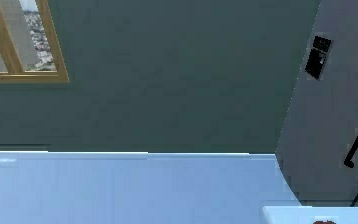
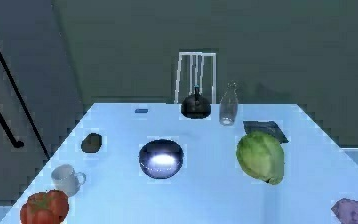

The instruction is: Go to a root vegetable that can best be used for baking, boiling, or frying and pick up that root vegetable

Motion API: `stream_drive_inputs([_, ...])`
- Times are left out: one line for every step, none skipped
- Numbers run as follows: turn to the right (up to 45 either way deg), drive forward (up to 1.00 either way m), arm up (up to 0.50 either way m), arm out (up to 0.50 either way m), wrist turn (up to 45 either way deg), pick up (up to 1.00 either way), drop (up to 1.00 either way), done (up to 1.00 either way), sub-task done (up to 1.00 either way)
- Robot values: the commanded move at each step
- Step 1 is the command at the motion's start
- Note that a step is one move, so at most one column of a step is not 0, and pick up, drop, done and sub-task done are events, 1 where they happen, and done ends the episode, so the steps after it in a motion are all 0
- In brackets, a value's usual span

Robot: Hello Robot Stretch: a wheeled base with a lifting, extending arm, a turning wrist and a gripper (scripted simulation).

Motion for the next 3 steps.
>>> stream_drive_inputs([3.0,0.0,0.0,0.0,0.0,0.0,0.0,0.0,0.0])
stream_drive_inputs([0.0,0.1,0.0,0.0,0.0,0.0,0.0,0.0,0.0])
stream_drive_inputs([-18.0,0.0,0.0,0.0,0.0,0.0,0.0,0.0,0.0])
